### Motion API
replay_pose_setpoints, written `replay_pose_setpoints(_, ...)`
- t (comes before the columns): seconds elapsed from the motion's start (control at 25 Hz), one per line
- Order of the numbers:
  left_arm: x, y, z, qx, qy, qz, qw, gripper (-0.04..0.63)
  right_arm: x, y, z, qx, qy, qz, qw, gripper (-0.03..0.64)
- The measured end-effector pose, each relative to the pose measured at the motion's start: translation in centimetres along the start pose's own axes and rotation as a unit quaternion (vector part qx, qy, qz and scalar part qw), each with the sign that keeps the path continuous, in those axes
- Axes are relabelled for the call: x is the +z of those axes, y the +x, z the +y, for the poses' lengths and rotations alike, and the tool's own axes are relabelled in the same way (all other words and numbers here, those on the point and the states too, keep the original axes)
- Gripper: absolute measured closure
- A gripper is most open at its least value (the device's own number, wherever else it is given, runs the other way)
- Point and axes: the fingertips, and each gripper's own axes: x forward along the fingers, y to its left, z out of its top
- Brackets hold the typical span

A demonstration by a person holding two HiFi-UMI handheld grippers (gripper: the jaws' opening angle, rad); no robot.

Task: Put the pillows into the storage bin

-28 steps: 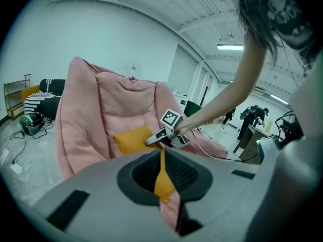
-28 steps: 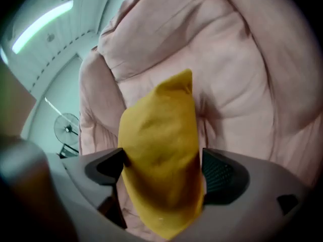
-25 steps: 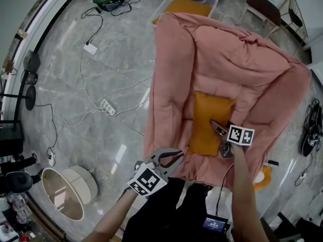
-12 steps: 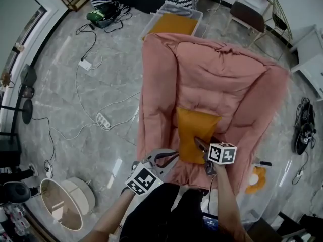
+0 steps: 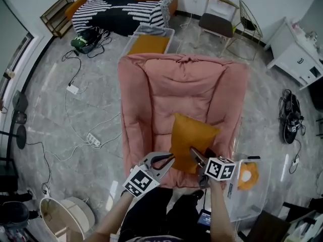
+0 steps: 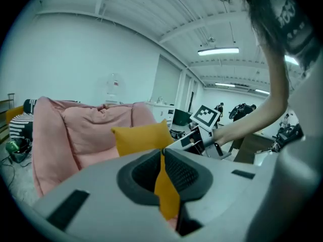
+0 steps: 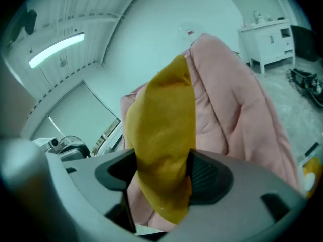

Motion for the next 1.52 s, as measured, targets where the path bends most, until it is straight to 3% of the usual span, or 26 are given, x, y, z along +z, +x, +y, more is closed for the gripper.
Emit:
replay_pose_setpoints(0.28,3.6,4.2,-7.5,-0.067,0.043,-0.011,0.9968,0.563,0.9,-12.5,-3.6,-0.039,0.042,-0.085,0.995,0.315)
replay_pose_setpoints(0.56,7.0,10.5,-17.9,-0.139,0.093,-0.006,0.9859,0.563,-1.1,-25.6,-11.0,-0.085,0.092,-0.158,0.979,0.322)
replay_pose_setpoints(0.68,7.8,13.3,-24.1,-0.183,0.109,0.0,0.977,0.563,-3.2,-31.3,-14.5,-0.083,0.146,-0.198,0.966,0.325)
replay_pose_setpoints(0.92,7.7,18.5,-34.9,-0.253,0.139,0.02,0.9571,0.563,-8.6,-41.4,-21.7,-0.095,0.247,-0.276,0.924,0.331)
replay_pose_setpoints(1.24,6.3,25.7,-49.8,-0.361,0.18,0.06,0.9131,0.563,-19.4,-55.4,-33.0,-0.202,0.321,-0.314,0.87,0.345)
replay_pose_setpoints(1.52,4.1,28.9,-59.0,-0.447,0.211,0.087,0.8649,0.563,-27.5,-59.4,-41.6,-0.26,0.393,-0.324,0.82,0.357)
